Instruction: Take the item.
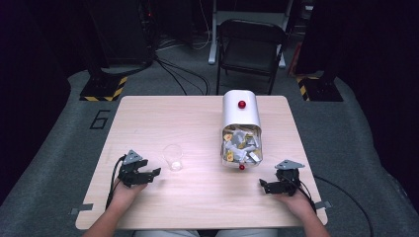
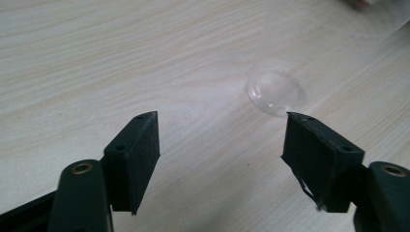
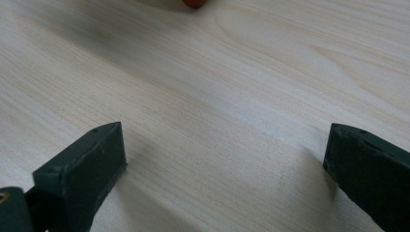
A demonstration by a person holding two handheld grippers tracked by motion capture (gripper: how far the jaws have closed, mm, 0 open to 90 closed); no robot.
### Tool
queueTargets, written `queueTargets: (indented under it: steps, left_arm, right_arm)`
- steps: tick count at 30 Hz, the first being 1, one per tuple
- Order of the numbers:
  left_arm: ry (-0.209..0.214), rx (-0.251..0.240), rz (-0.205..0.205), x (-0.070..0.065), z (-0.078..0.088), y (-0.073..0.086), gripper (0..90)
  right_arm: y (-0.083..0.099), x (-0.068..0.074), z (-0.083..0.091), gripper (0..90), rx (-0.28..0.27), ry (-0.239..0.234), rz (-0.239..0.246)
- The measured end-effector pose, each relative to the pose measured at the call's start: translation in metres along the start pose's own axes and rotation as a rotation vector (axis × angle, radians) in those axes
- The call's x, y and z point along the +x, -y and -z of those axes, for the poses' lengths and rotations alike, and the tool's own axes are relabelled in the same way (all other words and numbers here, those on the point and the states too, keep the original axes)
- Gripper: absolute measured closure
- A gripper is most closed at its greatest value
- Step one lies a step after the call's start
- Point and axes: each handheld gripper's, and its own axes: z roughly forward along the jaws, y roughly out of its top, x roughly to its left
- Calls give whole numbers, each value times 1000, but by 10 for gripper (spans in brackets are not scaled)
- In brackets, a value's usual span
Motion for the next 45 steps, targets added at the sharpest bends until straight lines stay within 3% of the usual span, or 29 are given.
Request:
queueTargets:
  steps: [5,9,22,29,30,36,45]
  left_arm:
    - [4,-15,6,-1,7,-5,324]
    - [-1,-7,-20,-4,13,-9,328]
    - [5,-9,-16,-11,21,-17,336]
    - [19,22,-38,-16,26,-25,341]
    - [20,29,-59,-18,29,-30,342]
    - [41,13,-40,-24,34,-40,341]
    - [57,12,-75,-31,36,-48,342]
  right_arm:
    - [0,0,0,7,-1,1,1]
    - [0,0,0,7,0,0,-1]
    - [0,0,0,7,0,-3,-2]
    - [0,0,0,7,-1,-2,-1]
    - [0,0,0,7,0,0,0]
    - [0,0,0,7,1,-1,-2]
    - [0,0,0,7,-1,-1,1]
